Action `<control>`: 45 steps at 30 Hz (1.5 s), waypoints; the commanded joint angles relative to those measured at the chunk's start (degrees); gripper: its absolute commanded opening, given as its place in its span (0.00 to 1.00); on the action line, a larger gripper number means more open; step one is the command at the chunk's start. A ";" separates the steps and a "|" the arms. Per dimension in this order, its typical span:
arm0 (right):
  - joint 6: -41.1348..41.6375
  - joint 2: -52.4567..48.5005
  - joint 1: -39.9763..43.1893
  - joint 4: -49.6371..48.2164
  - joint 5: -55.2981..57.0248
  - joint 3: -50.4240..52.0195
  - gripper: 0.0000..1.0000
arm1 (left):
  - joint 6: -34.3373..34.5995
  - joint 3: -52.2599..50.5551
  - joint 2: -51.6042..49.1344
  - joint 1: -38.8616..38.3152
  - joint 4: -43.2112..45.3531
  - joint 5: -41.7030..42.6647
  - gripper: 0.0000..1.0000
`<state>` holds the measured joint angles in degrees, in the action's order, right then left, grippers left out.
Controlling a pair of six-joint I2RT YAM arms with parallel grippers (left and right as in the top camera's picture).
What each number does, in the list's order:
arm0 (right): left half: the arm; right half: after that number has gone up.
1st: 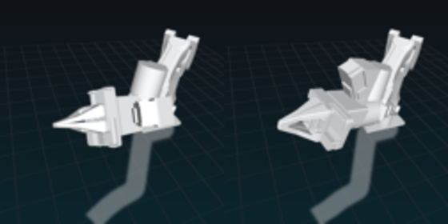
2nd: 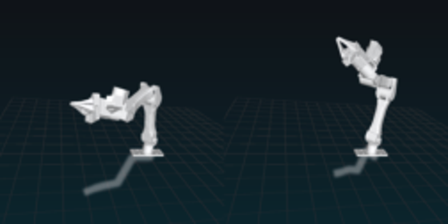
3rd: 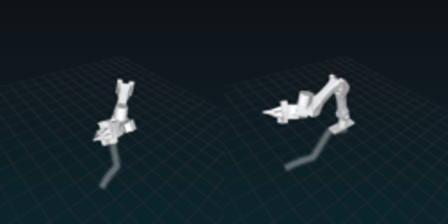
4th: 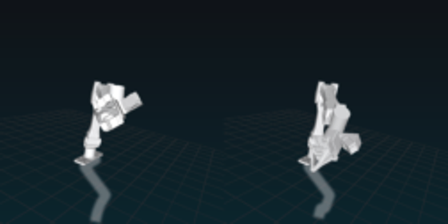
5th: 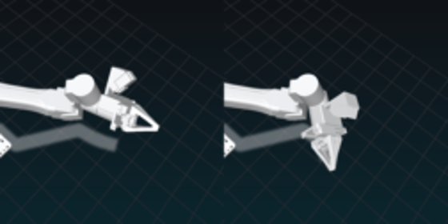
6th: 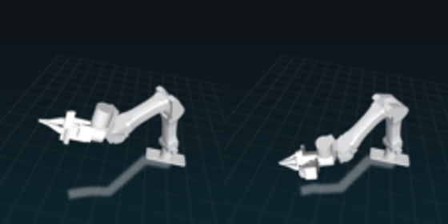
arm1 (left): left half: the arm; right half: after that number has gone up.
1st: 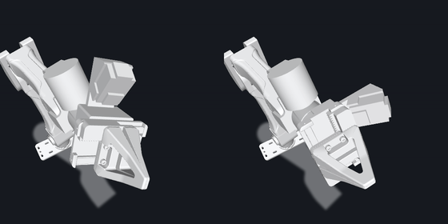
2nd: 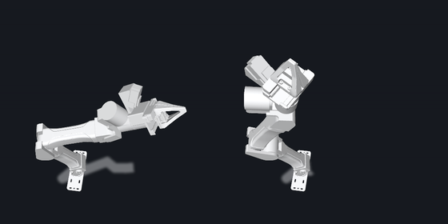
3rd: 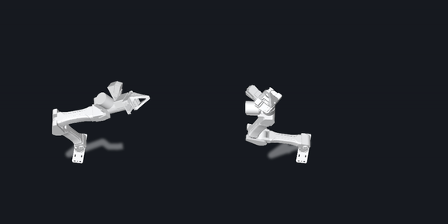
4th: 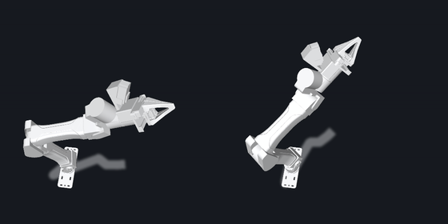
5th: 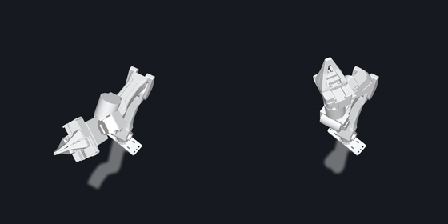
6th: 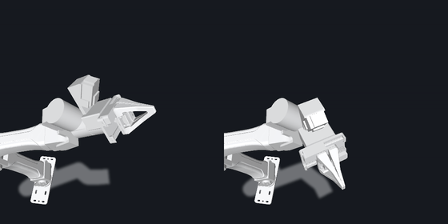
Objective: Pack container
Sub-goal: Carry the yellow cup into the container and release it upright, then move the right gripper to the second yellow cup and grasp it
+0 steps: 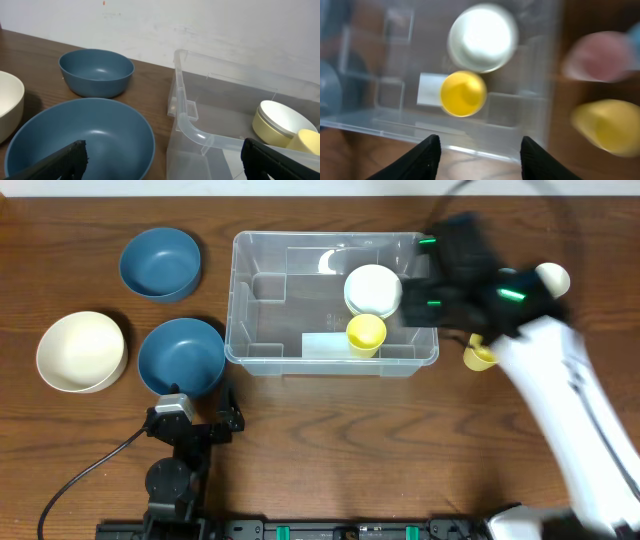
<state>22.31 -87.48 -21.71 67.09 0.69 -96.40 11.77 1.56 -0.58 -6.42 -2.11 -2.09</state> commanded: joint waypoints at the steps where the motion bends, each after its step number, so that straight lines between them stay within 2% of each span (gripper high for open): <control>1: 3.21 3.93 8.55 5.44 3.82 -0.28 0.55 | -0.76 -1.33 0.35 0.39 -1.92 -0.87 0.98; 6: 4.26 4.00 21.00 12.66 3.82 1.79 0.59 | -0.76 -1.33 0.35 0.39 -1.92 -0.87 0.98; 10: 5.07 3.98 27.96 9.94 3.41 8.72 0.58 | -0.76 -1.33 0.35 0.39 -1.92 -0.87 0.98; 11: 5.05 3.89 30.05 6.40 2.19 12.90 0.57 | -0.76 -1.33 0.35 0.39 -1.92 -0.87 0.98; 19: 8.02 3.89 32.37 -11.72 0.83 28.28 0.53 | -0.76 -1.33 0.35 0.39 -1.92 -0.87 0.98; 31: 7.65 -0.61 32.24 -30.01 0.33 39.10 0.45 | -0.76 -1.33 0.35 0.39 -1.92 -0.87 0.98; 40: 7.63 -4.04 32.15 -31.80 -0.28 39.12 0.28 | -0.76 -1.33 0.35 0.39 -1.92 -0.87 0.98; 45: 7.65 -4.70 32.15 -31.54 -0.35 39.10 0.08 | -0.76 -1.33 0.35 0.39 -1.92 -0.87 0.98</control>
<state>29.89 -91.48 10.26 35.38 0.38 -57.49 11.77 1.56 -0.58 -6.42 -2.11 -2.09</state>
